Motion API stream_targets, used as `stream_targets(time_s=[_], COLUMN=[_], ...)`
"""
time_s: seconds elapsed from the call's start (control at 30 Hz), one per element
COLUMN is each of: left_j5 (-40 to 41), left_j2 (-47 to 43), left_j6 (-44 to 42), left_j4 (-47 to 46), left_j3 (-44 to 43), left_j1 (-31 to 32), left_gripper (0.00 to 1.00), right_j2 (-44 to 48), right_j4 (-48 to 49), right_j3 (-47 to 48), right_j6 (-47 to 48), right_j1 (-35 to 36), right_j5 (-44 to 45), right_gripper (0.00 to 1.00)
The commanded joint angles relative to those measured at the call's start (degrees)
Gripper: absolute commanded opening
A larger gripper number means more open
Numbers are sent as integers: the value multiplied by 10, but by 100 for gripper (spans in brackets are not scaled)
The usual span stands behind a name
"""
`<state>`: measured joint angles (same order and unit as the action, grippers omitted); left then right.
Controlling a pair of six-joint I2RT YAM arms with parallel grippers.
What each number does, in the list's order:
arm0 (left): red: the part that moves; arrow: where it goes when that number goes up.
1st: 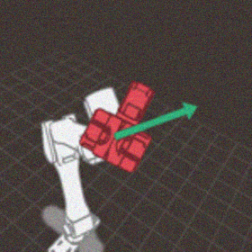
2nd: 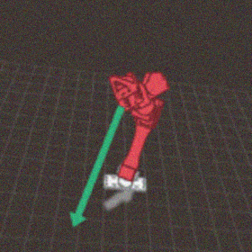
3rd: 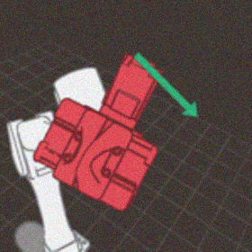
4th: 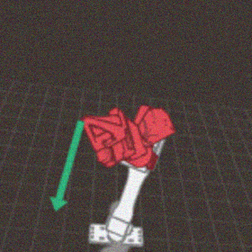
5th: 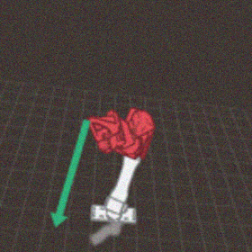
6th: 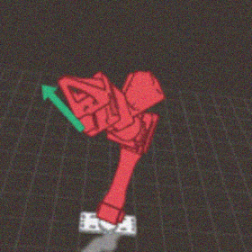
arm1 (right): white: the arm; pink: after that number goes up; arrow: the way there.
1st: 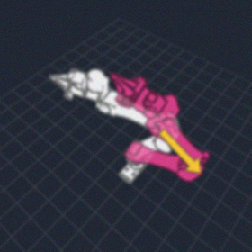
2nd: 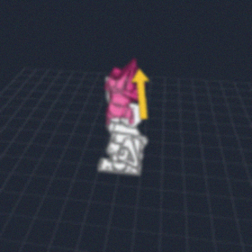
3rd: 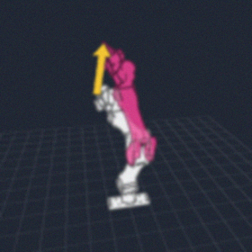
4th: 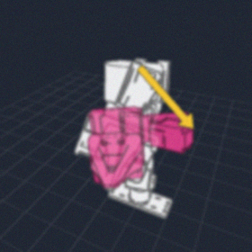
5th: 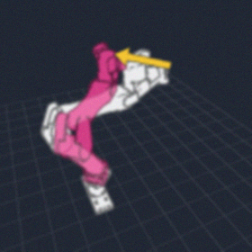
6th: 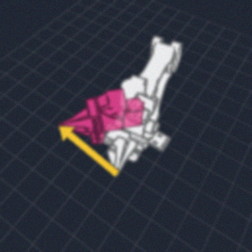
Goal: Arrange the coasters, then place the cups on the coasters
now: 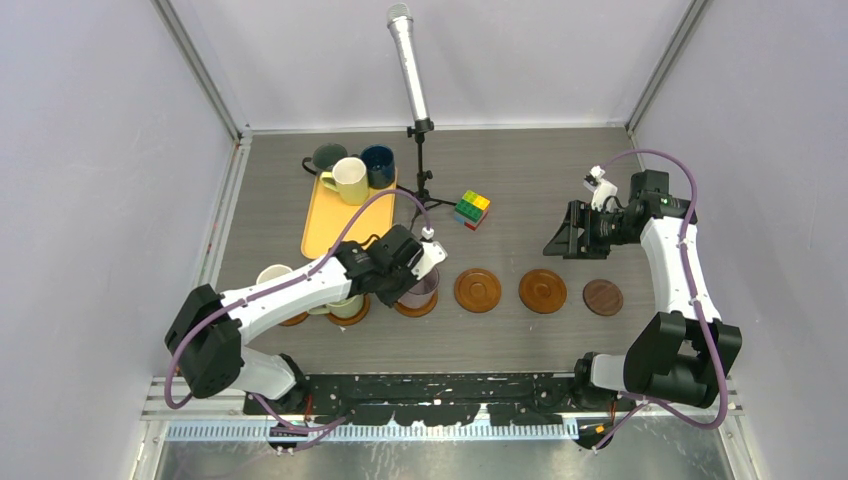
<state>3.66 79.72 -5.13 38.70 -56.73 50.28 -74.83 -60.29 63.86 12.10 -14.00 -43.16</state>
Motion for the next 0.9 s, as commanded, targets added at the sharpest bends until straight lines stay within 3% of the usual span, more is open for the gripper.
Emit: stream_targets(time_s=[0.0, 0.17, 0.37, 0.63, 0.87], left_j5=[-5, -12, -15, -7, -11], left_j2=[-10, -8, -5, -12, -37], left_j6=[-2, 1, 3, -6, -5], left_j4=[-38, -29, -16, 2, 21], left_j3=[-6, -7, -10, -6, -3], left_j1=[3, 3, 3, 3, 3], left_gripper=[0, 1, 14, 22, 45], right_j2=[6, 6, 6, 8, 7], right_j4=[-2, -2, -2, -2, 0], right_j3=[5, 6, 6, 7, 8], right_j6=[-1, -1, -2, -2, -2], right_j1=[-1, -1, -1, -1, -1], right_j5=[-9, -9, -10, -9, -9], right_gripper=[67, 67, 67, 67, 67])
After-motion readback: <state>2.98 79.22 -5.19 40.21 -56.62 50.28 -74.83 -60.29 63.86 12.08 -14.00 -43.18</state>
